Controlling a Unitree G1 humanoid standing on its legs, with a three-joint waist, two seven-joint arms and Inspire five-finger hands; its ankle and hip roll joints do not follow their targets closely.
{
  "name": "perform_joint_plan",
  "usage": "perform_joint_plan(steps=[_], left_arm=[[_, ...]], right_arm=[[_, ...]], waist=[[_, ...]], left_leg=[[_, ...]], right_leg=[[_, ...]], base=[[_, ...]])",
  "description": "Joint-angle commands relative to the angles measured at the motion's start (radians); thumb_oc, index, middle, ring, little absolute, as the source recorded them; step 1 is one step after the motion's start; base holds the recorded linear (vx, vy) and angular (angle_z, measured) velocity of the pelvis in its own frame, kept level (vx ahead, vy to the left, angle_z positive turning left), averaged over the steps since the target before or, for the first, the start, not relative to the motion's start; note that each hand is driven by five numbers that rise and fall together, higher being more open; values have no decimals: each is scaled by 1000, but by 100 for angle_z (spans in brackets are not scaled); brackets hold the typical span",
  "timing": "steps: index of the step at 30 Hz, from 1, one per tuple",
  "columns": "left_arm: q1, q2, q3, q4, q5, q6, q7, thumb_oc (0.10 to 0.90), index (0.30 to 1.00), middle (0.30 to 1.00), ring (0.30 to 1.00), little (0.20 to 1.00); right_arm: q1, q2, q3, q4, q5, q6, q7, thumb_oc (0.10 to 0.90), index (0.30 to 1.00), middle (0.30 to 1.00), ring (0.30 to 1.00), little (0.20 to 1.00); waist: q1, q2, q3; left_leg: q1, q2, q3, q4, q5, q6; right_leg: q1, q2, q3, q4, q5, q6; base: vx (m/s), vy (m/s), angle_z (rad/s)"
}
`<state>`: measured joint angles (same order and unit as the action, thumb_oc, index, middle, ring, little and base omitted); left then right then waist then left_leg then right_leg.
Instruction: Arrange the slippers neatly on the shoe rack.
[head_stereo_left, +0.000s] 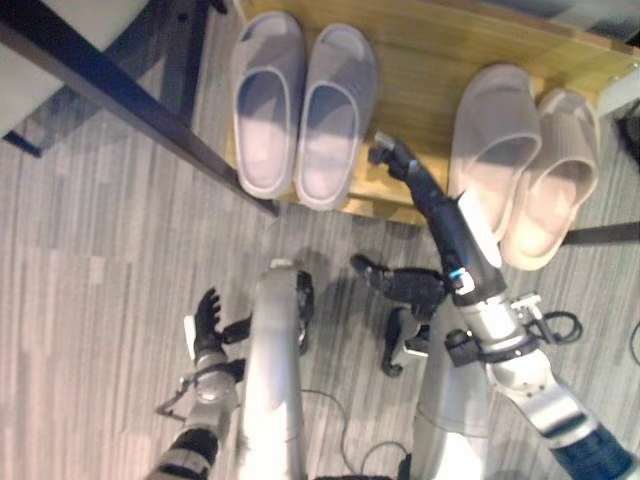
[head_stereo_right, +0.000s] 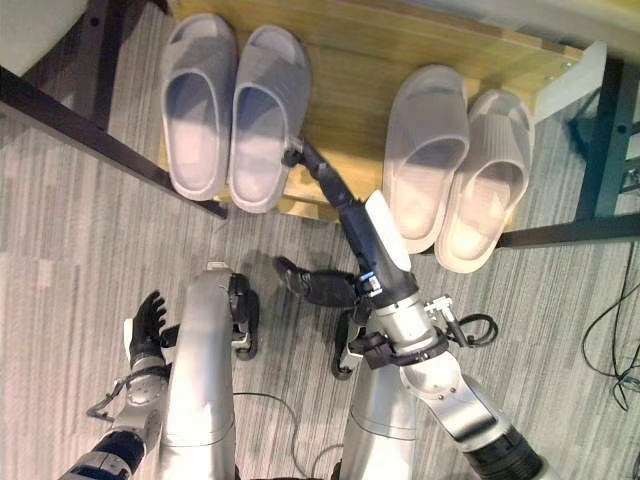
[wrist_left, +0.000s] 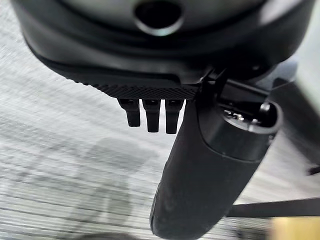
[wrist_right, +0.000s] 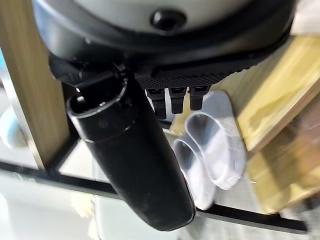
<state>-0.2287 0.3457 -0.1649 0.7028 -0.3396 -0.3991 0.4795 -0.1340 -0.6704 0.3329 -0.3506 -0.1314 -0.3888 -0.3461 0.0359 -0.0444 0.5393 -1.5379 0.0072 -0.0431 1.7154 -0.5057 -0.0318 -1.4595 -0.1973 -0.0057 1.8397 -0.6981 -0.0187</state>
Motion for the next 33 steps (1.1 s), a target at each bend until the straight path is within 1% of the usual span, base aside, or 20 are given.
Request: perform_joint_plan(steps=[1,2,3,6,9,10,11,13,15,18,20,23,24,25,26,28,29,30,31,33], left_arm=[[76,100,-32,-107,130,-117,124,800,900,900,900,900],[77,101,-32,-108,131,-117,125,800,900,900,900,900],[94,137,-44,-211,179,-127,142,800,900,900,900,900],[97,141,-46,-232,191,-131,150,800,900,900,900,900],[120,121,-67,-280,182,-139,129,800,900,900,900,900],[125,108,-74,-278,172,-139,114,800,900,900,900,900],[155,75,-92,-284,102,-138,41,800,900,900,900,900],[157,76,-91,-285,100,-137,39,800,900,900,900,900],[192,74,-96,-289,83,-128,-13,800,900,900,900,900],[202,75,-105,-287,76,-116,-47,800,900,900,900,900],[215,72,-112,-277,49,-93,-124,800,900,900,900,900],[231,64,-107,-262,33,-81,-185,800,900,900,900,900],[231,65,-107,-263,33,-81,-186,800,900,900,900,900],[243,64,-113,-259,36,-71,-219,800,900,900,900,900],[249,68,-116,-259,46,-64,-233,800,900,900,900,900],[258,62,-128,-229,73,-46,-246,800,900,900,900,900],[270,48,-150,-199,108,-30,-256,800,900,900,900,900],[270,48,-150,-199,108,-30,-256,800,900,900,900,900],[288,36,-153,-180,103,-13,-285,800,900,900,900,900],[300,24,-159,-157,113,1,-308,800,900,900,900,900]], right_arm=[[-76,41,-68,-186,-34,-120,-120,800,900,900,900,900],[-76,41,-68,-186,-34,-120,-120,800,900,900,900,900],[-41,58,-66,-176,-36,-124,-144,800,900,900,900,900],[-30,58,-60,-167,-60,-119,-153,800,900,900,900,900],[15,52,-41,-102,-85,-96,-147,800,900,900,900,900],[27,61,-38,-72,-86,-88,-147,800,900,900,900,900],[86,123,-34,174,-7,-44,-136,800,900,900,900,900],[86,124,-32,177,-7,-46,-137,800,900,900,900,900],[87,146,-27,284,-18,-22,-120,800,900,900,900,900],[87,172,-20,346,24,-5,-86,800,900,900,900,900],[108,201,-11,431,99,16,-9,800,900,900,900,900],[126,212,-5,502,85,39,31,800,900,900,900,900],[126,213,-4,503,85,39,31,800,900,900,900,900],[138,224,-6,559,79,48,43,800,900,900,900,900],[146,232,-7,588,80,52,50,800,900,900,900,900],[159,250,-25,642,84,53,41,800,900,900,900,900],[167,277,-41,728,113,55,42,800,900,900,900,900],[167,277,-42,728,113,55,42,800,900,900,900,900],[185,309,-59,808,174,70,63,800,900,900,900,900],[206,351,-83,911,267,78,92,800,900,900,900,900]], waist=[[20,-6,-102],[20,-5,-103],[27,4,-144],[26,8,-160],[23,4,-175],[19,2,-182],[13,-11,-212],[14,-9,-209],[16,-18,-215],[19,-22,-203],[24,-33,-207],[25,-35,-232],[25,-35,-228],[24,-33,-242],[23,-31,-255],[17,-25,-264],[13,-16,-279],[13,-16,-279],[10,-9,-306],[3,-1,-339]], left_leg=[[-32,-4,-112,-84,54,12],[-32,-4,-113,-85,55,12],[-31,1,-126,-223,118,14],[-27,-3,-136,-268,138,16],[41,8,-139,-389,177,12],[62,12,-139,-425,189,8],[166,48,-137,-551,230,-2],[174,50,-139,-558,232,-3],[298,74,-135,-666,251,-7],[386,81,-129,-724,256,0],[536,84,-115,-849,279,3],[688,76,-96,-995,307,-1],[696,77,-95,-1001,310,-1],[788,72,-81,-1080,334,-3],[832,69,-73,-1122,342,-6],[931,65,-59,-1230,403,-10],[1039,64,-40,-1328,432,-15],[1041,64,-40,-1329,432,-15],[1127,70,-31,-1426,467,-26],[1215,78,-18,-1519,495,-37]], right_leg=[[11,-45,28,-4,39,-30],[11,-45,27,-6,40,-31],[7,-54,-22,-149,70,-27],[11,-58,-40,-199,96,-22],[74,-63,-60,-331,146,-11],[95,-59,-63,-367,159,-6],[207,-53,-102,-528,215,9],[217,-51,-106,-536,218,8],[339,-24,-126,-686,268,25],[416,-19,-141,-762,296,39],[551,-12,-165,-887,335,54],[680,-4,-185,-997,371,70],[688,-4,-185,-1003,373,70],[777,3,-192,-1078,390,73],[818,6,-196,-1112,398,76],[916,11,-217,-1215,451,74],[1012,25,-224,-1300,482,85],[1013,25,-224,-1301,482,85],[1093,39,-232,-1382,504,92],[1172,55,-236,-1459,521,101]], base=[[-69,31,18],[-200,81,13],[-147,51,11],[-106,53,8],[-107,42,4],[-174,79,8],[-144,71,8],[-88,33,-1],[-103,45,-15],[-32,34,-10],[13,-5,-17],[55,-12,6],[76,-12,15],[85,-25,12],[58,-20,10],[21,-32,3],[63,-45,-3],[119,-91,-2],[94,-82,4],[96,-95,0]])
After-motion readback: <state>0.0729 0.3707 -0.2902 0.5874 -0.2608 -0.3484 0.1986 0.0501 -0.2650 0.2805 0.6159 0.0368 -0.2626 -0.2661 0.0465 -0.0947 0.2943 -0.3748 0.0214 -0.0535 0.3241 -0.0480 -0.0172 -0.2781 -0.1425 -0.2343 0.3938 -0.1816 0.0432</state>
